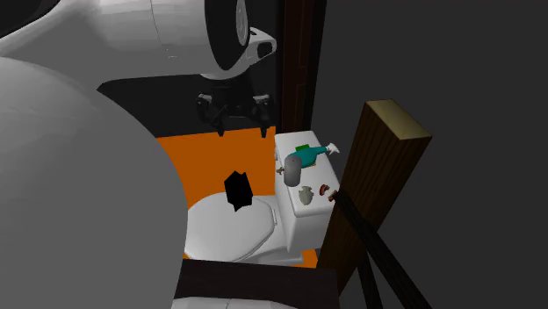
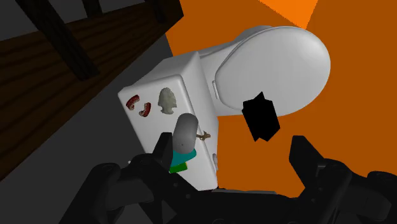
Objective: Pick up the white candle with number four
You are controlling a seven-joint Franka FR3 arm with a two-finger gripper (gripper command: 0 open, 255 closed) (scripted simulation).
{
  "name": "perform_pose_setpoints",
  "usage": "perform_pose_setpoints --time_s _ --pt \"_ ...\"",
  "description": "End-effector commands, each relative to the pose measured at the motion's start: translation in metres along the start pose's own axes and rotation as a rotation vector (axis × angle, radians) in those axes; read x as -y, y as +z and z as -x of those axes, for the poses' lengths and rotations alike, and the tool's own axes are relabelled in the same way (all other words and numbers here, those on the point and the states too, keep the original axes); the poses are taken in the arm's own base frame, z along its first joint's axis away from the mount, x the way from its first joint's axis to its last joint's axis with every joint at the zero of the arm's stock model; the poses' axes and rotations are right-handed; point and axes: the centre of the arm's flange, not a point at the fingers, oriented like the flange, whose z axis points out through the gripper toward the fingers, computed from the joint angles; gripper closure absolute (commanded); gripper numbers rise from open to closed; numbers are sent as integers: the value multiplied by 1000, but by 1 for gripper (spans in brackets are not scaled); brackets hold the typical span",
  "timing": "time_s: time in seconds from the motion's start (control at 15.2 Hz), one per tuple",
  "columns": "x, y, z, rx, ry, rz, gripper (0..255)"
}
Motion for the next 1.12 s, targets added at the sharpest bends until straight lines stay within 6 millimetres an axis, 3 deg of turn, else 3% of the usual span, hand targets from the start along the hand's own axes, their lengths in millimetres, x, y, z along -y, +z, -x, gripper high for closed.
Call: perform_pose_setpoints --time_s 0.0,1.06 --pt "0 0 0 0 0 0 0" --pt "-19 185 -98 -9 219 -2 0"
